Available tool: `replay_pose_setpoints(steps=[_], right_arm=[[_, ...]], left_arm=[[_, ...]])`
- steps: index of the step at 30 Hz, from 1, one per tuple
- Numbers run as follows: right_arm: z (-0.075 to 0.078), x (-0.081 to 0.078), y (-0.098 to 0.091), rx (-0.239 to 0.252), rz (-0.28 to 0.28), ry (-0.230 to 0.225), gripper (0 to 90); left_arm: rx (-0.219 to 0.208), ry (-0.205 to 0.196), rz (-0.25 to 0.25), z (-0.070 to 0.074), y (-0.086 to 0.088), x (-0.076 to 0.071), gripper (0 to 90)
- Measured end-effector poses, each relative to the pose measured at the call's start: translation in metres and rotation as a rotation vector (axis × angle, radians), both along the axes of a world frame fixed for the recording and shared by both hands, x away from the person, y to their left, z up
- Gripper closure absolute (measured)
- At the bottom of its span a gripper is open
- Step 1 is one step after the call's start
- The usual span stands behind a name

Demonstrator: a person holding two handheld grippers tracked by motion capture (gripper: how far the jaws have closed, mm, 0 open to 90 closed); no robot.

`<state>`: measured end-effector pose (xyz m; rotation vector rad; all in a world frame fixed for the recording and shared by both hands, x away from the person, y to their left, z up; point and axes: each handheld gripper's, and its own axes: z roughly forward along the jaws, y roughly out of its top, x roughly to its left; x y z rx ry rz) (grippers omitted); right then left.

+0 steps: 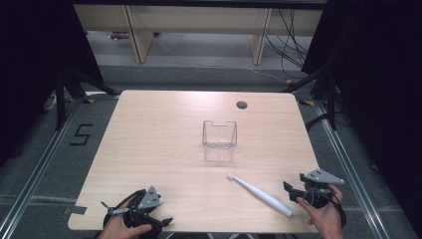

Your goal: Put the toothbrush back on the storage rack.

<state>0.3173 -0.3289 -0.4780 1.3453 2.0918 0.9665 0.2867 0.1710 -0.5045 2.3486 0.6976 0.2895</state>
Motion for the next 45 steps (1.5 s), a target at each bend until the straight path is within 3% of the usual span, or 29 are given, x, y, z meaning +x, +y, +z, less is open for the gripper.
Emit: replay_pose_setpoints(steps=[5,6,7,9,12,18,19,23,24,27,28,30,33,34,35,37,38,40,41,42,43,45], right_arm=[[0.005,0.000,0.001,-0.032,0.016,-0.006,32.3],[0.006,0.000,0.003,-0.042,0.040,0.006,32.9],[0.008,-0.001,0.005,-0.033,0.028,0.025,32.9],[0.013,0.000,0.007,-0.062,0.061,0.012,32.2],[0.020,-0.002,0.014,-0.081,0.062,-0.010,30.5],[0.027,-0.001,0.025,-0.098,0.127,0.008,28.7],[0.029,-0.002,0.029,-0.105,0.133,-0.005,27.6],[0.034,-0.001,0.039,-0.125,0.163,0.016,18.1],[0.036,-0.001,0.041,-0.114,0.161,0.025,19.8],[0.039,0.001,0.050,-0.139,0.205,0.058,21.9],[0.041,0.004,0.055,-0.159,0.237,0.080,27.0],[0.041,0.006,0.058,-0.171,0.261,0.080,30.9],[0.041,0.010,0.067,-0.184,0.299,0.119,30.6],[0.041,0.011,0.069,-0.195,0.303,0.130,31.1],[0.040,0.013,0.075,-0.224,0.342,0.152,34.5],[0.039,0.012,0.079,-0.221,0.338,0.170,37.9],[0.037,0.014,0.084,-0.253,0.365,0.178,40.3],[0.033,0.018,0.093,-0.304,0.416,0.234,44.5],[0.033,0.018,0.093,-0.304,0.416,0.234,44.5],[0.030,0.021,0.099,-0.319,0.429,0.283,46.7],[0.030,0.021,0.099,-0.319,0.429,0.283,46.7],[0.028,0.027,0.105,-0.344,0.433,0.324,47.5]], left_arm=[[0.012,0.010,-0.009,0.000,0.001,0.002,15.9],[0.011,0.014,-0.005,0.000,0.001,0.001,15.9],[0.006,0.014,0.004,-0.001,0.001,0.001,15.9],[0.009,0.002,-0.002,-0.001,0.000,0.001,15.9],[0.009,0.001,-0.004,0.000,0.000,0.001,15.9],[0.015,0.012,-0.007,-0.001,0.000,0.002,15.9],[0.008,0.006,-0.001,-0.001,0.000,0.001,15.9],[0.000,0.013,0.013,-0.002,-0.001,0.001,15.9],[0.010,0.002,-0.004,-0.001,0.000,0.001,15.9],[0.002,0.013,0.013,-0.002,-0.001,0.001,15.9],[0.008,0.003,0.001,-0.001,0.000,0.001,15.9],[0.006,0.002,0.001,-0.001,0.000,0.001,15.9],[0.000,0.012,0.010,-0.002,-0.001,0.001,15.9],[0.010,0.010,-0.008,-0.001,0.000,0.002,15.9],[0.012,0.014,-0.007,-0.001,0.000,0.002,15.9],[0.011,0.003,-0.005,-0.001,0.000,0.001,15.9],[0.008,0.007,-0.004,-0.001,0.000,0.002,15.9],[0.015,0.010,-0.009,-0.001,0.000,0.002,15.9],[0.015,0.010,-0.009,-0.001,0.000,0.002,15.9],[0.007,0.006,-0.002,-0.002,-0.001,0.001,15.9],[0.007,0.006,-0.002,-0.002,-0.001,0.001,15.9],[0.017,0.015,-0.011,-0.001,0.000,0.002,15.9]])
